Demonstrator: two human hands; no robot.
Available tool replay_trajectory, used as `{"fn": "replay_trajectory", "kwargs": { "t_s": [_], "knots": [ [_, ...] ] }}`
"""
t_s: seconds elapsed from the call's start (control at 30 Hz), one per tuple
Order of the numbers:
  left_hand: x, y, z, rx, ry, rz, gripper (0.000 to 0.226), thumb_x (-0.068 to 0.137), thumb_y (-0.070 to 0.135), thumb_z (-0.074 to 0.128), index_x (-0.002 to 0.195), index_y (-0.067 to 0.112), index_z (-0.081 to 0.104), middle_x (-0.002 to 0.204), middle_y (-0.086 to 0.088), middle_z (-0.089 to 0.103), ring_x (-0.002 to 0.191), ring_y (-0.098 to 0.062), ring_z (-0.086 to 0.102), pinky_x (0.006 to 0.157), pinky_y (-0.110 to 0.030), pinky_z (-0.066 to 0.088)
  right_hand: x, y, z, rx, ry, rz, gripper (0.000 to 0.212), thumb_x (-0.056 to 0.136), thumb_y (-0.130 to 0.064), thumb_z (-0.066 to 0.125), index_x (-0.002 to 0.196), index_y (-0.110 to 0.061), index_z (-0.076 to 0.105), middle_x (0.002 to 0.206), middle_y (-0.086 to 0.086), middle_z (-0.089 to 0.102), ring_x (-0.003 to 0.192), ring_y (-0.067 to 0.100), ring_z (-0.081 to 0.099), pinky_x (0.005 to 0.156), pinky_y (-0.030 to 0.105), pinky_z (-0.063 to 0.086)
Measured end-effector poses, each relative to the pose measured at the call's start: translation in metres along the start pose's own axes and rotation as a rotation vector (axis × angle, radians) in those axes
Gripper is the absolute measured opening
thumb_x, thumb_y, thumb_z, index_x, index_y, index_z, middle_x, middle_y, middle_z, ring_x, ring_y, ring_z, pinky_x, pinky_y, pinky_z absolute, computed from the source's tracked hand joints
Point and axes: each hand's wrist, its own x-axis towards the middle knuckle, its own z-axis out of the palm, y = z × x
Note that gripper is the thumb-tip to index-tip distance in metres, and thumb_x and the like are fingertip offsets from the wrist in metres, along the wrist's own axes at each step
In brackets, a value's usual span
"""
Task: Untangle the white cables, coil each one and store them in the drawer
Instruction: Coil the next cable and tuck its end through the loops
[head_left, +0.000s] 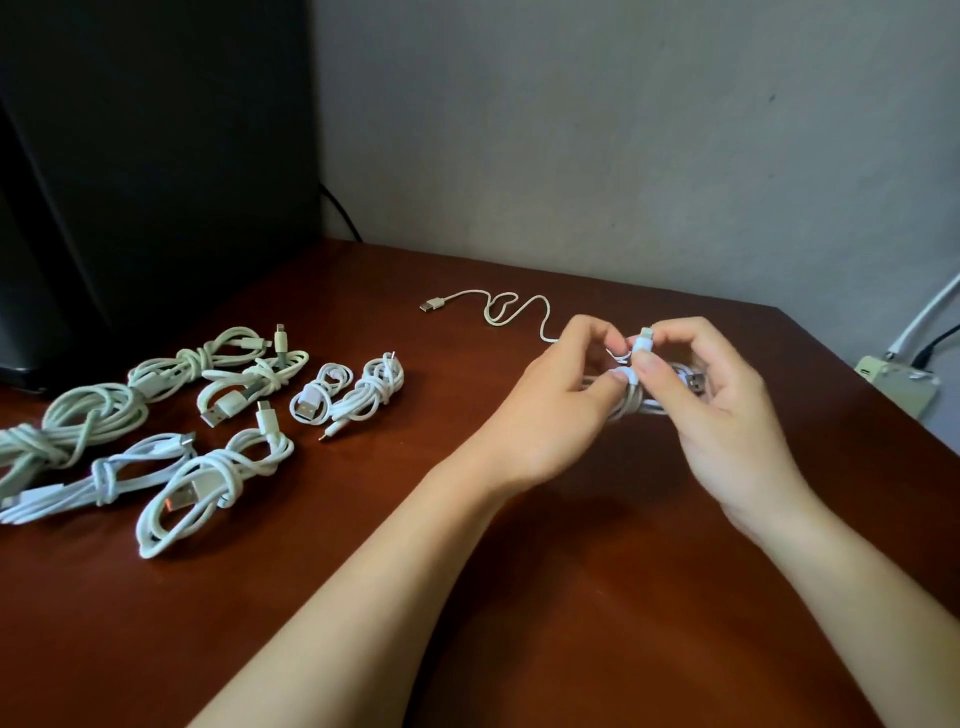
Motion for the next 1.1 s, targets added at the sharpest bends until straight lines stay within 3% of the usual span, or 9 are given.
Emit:
{"fn": "replay_trajectory", "kwargs": {
  "t_s": [0.17,0.27,0.4,0.53,0.63,0.73,0.9,1.03,1.1],
  "knots": [
    [0.001,-0.008,0.004,0.167,0.053,0.154,0.022,0.089,0.017,0.065,0.107,0.008,0.058,0.105,-0.002,0.064,0.098,-0.015,0.059,0.09,-0.035,0.047,-0.003,-0.003,0.005,0.187,0.087,0.124,0.013,0.093,-0.011,0.058,0.085,-0.022,0.057,0.081,-0.014,0.06,0.072,-0.005,0.057,0.062,0.012,0.047],
    [0.002,-0.013,0.004,0.196,0.149,0.222,0.012,0.089,0.014,0.065,0.1,0.01,0.062,0.096,-0.001,0.065,0.089,-0.013,0.061,0.086,-0.035,0.049,-0.002,-0.006,0.007,0.305,0.057,0.202,0.011,0.09,-0.012,0.06,0.084,-0.022,0.061,0.082,-0.005,0.063,0.082,0.003,0.06,0.076,0.018,0.049],
    [0.003,-0.012,-0.002,0.117,0.178,0.235,0.008,0.087,0.017,0.065,0.095,0.015,0.065,0.091,-0.004,0.067,0.083,-0.02,0.063,0.08,-0.038,0.051,0.009,-0.014,-0.007,0.842,-0.059,0.516,0.013,0.08,-0.021,0.057,0.088,-0.012,0.06,0.093,0.011,0.067,0.092,0.021,0.066,0.084,0.033,0.056],
    [0.001,-0.008,-0.002,0.1,0.097,0.268,0.011,0.085,0.018,0.065,0.094,0.011,0.065,0.091,-0.003,0.067,0.084,-0.018,0.062,0.08,-0.037,0.05,0.013,-0.016,-0.022,0.819,-0.133,0.833,0.031,0.077,-0.034,0.056,0.09,-0.007,0.064,0.082,0.01,0.067,0.067,0.017,0.068,0.051,0.025,0.056],
    [0.0,-0.008,0.0,0.132,0.06,0.291,0.008,0.085,0.019,0.065,0.091,0.014,0.065,0.086,0.005,0.065,0.079,-0.011,0.06,0.078,-0.033,0.049,0.011,-0.011,-0.022,0.742,-0.242,0.946,0.036,0.076,-0.038,0.056,0.085,-0.007,0.072,0.074,0.011,0.064,0.057,0.019,0.063,0.038,0.02,0.048],
    [0.001,-0.009,-0.003,0.123,0.055,0.293,0.005,0.085,0.021,0.065,0.089,0.019,0.065,0.081,0.011,0.064,0.076,-0.008,0.06,0.078,-0.033,0.049,0.009,-0.013,-0.022,0.692,-0.394,0.973,0.039,0.072,-0.041,0.057,0.088,-0.007,0.069,0.065,0.017,0.059,0.044,0.019,0.056,0.032,0.018,0.043],
    [0.002,-0.012,-0.001,0.167,0.124,0.339,0.006,0.085,0.018,0.065,0.09,0.016,0.066,0.088,0.005,0.068,0.086,-0.018,0.063,0.081,-0.044,0.05,0.009,-0.006,-0.025,0.903,-0.524,0.888,0.037,0.05,-0.029,0.093,0.074,-0.011,0.072,0.057,0.009,0.051,0.037,0.007,0.043,0.03,0.013,0.035],
    [0.005,-0.018,-0.004,0.302,0.256,0.506,0.007,0.081,0.01,0.072,0.086,0.006,0.068,0.096,-0.001,0.069,0.097,-0.014,0.062,0.086,-0.023,0.048,0.009,-0.007,-0.014,0.875,-0.373,0.943,0.021,0.079,-0.032,0.064,0.075,-0.012,0.061,0.053,0.002,0.04,0.033,0.001,0.032,0.028,0.008,0.022],
    [0.006,-0.019,-0.006,0.381,0.308,0.593,0.008,0.081,0.009,0.072,0.084,0.003,0.068,0.092,-0.005,0.069,0.099,-0.014,0.06,0.087,-0.017,0.045,0.009,-0.008,-0.009,0.886,-0.272,0.922,0.019,0.08,-0.029,0.053,0.076,-0.011,0.056,0.052,0.0,0.039,0.033,0.0,0.029,0.029,0.009,0.018]
  ]
}}
